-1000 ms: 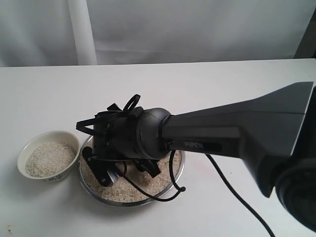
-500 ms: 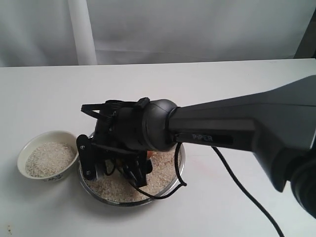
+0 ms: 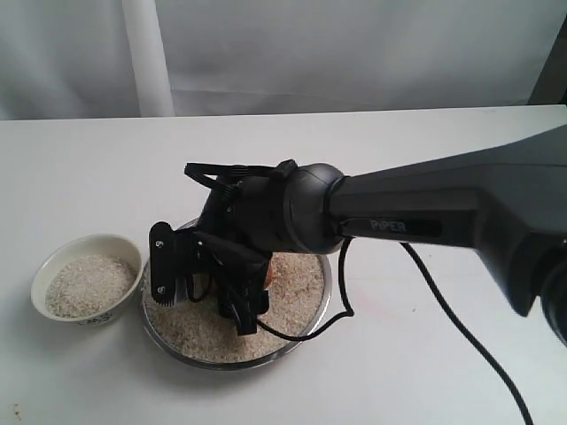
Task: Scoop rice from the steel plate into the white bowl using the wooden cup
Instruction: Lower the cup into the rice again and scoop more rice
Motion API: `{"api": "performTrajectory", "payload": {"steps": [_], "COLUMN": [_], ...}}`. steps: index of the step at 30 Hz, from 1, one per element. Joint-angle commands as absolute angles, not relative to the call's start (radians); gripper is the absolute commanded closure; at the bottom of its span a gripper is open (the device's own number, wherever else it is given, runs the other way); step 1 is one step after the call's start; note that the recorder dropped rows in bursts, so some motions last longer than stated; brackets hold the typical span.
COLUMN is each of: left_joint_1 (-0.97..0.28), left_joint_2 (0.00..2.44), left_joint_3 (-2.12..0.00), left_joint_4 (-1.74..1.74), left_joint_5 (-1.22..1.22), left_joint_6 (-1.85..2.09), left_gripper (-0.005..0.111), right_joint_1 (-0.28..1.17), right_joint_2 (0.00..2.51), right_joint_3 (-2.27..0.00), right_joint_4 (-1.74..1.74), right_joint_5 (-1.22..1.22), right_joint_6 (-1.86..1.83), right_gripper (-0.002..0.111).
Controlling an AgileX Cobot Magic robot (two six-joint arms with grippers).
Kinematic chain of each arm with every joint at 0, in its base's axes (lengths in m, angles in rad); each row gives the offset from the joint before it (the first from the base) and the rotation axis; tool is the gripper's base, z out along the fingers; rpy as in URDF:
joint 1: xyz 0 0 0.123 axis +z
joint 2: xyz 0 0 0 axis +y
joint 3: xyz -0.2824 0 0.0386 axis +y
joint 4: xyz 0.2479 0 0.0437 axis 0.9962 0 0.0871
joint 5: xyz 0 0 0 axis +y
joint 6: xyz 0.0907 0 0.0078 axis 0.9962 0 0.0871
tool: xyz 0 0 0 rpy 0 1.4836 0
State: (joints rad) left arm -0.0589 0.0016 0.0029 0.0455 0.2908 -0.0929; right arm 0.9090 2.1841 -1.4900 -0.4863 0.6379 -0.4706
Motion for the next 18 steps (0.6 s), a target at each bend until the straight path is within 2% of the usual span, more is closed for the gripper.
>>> {"api": "performTrajectory", "payload": {"steps": [1,18], "left_joint_1": [-0.063,-0.063], "left_joint_2": [0.0,0.0], "left_joint_3": [0.0,0.0], "left_joint_4": [0.038,0.038], "left_joint_5": [0.284,0.284], "left_joint_6": [-0.096,-0.096], "left_gripper": [0.107,0.107], "right_joint_1": [0.891,0.827], "right_joint_2": [2.189,2.099], "right_joint_3": [-1.434,-1.197], "right_joint_4": [-0.433,-0.265], "right_joint_5": [0.523,0.11], "right_joint_6": [-0.462,-0.466], "right_gripper": [0.108,0.108]}}
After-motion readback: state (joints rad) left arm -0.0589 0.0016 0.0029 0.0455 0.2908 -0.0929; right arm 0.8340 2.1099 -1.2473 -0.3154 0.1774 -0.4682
